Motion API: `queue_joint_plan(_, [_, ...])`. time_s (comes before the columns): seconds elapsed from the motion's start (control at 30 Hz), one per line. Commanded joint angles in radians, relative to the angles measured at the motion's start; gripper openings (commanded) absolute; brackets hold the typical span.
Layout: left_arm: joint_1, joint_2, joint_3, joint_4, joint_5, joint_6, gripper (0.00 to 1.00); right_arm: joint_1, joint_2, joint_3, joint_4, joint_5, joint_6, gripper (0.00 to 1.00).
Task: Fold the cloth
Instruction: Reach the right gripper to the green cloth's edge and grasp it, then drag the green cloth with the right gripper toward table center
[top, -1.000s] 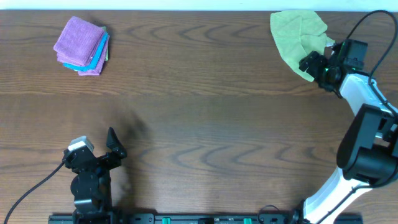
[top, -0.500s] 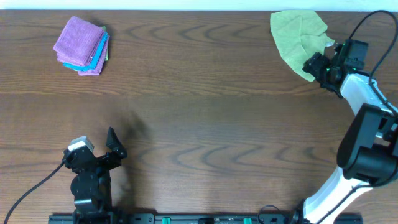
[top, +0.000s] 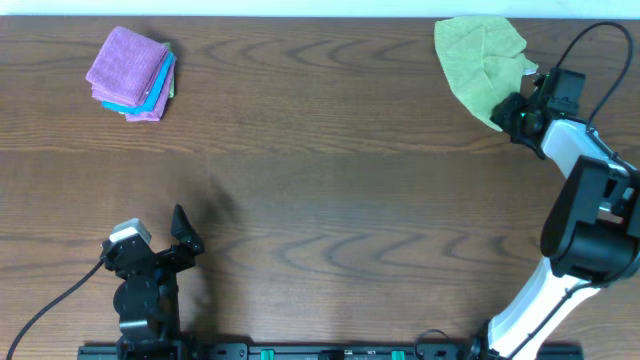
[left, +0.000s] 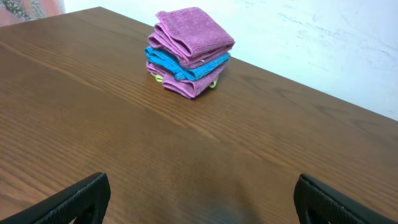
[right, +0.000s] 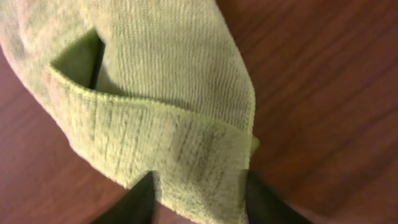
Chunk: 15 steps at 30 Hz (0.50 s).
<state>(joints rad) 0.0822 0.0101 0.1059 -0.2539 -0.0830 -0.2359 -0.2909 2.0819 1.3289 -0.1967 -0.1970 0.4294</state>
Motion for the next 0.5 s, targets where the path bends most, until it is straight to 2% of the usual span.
queue_joint_plan(0.0, [-0.004,-0.006,-0.024,-0.01,-0.014,-0.004,0.95,-0.011,0.019,0.019,0.028,-0.041,0.021,0.28])
queue_joint_plan(0.1, [-0.004,-0.006,-0.024,-0.01,-0.014,-0.004,0.95,-0.011,0.019,0.019,0.047,-0.055,0.039,0.05])
queue_joint_plan(0.13, [-0.004,-0.006,-0.024,-0.01,-0.014,-0.004,0.95,-0.011,0.019,0.019,0.047,-0.058,0.042,0.01])
queue_joint_plan(0.47, [-0.004,-0.006,-0.024,-0.01,-0.014,-0.004,0.96,0.024,0.015,0.092,0.008,-0.348,0.037,0.01])
